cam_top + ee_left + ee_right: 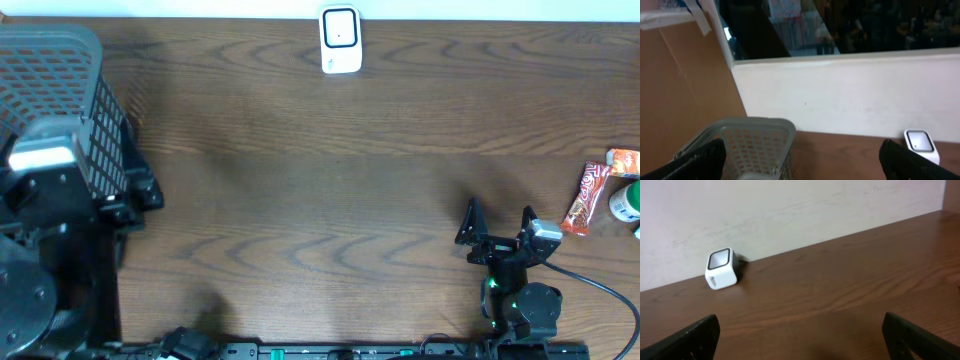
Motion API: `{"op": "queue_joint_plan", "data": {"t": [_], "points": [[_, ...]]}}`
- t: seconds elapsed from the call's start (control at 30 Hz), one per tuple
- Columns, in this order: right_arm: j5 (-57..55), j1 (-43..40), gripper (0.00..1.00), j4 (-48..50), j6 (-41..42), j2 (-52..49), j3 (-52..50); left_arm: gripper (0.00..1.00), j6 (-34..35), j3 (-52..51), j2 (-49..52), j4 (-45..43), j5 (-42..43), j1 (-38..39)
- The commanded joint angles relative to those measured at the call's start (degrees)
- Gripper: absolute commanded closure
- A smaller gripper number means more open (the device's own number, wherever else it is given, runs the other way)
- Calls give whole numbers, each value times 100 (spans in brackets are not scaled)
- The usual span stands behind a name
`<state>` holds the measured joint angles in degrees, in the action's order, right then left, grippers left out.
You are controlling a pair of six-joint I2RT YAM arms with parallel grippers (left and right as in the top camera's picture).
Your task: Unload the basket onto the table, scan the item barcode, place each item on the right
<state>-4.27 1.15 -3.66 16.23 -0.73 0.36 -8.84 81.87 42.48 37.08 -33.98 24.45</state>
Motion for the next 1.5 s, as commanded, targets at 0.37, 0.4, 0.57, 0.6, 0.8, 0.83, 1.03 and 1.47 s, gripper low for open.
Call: {"op": "queue_joint_plan", "data": {"t": [0.37, 0.4, 0.57, 0.6, 0.8, 0.83, 1.03, 1.47], "points": [[31, 31, 1, -22, -63, 39, -4, 2, 63, -1897, -1928, 2, 1228, -1119], [31, 31, 1, -22, -63, 39, -4, 2, 79, -2090, -2094, 2, 1263, -1189], [31, 31, 1, -22, -63, 37, -4, 2, 404, -3077, -2896, 0, 1283, -1453], [31, 31, 1, -22, -63, 37, -4, 2, 404, -3268, -3016, 0, 1287, -1471], [31, 31, 1, -22, -63, 37, -4, 2, 424, -4385, -3482, -323, 1405, -1491], [31, 31, 1, -22, -63, 37, -4, 2, 424, -4621, -3552, -573, 1408, -1491], [31, 31, 1, -22, -63, 37, -4, 2, 424, -5932, -4081, -2087, 1405, -1580], [31, 31, 1, -22, -63, 37, -4, 2, 308, -7403, -4238, -3222, 1423, -1779]]}}
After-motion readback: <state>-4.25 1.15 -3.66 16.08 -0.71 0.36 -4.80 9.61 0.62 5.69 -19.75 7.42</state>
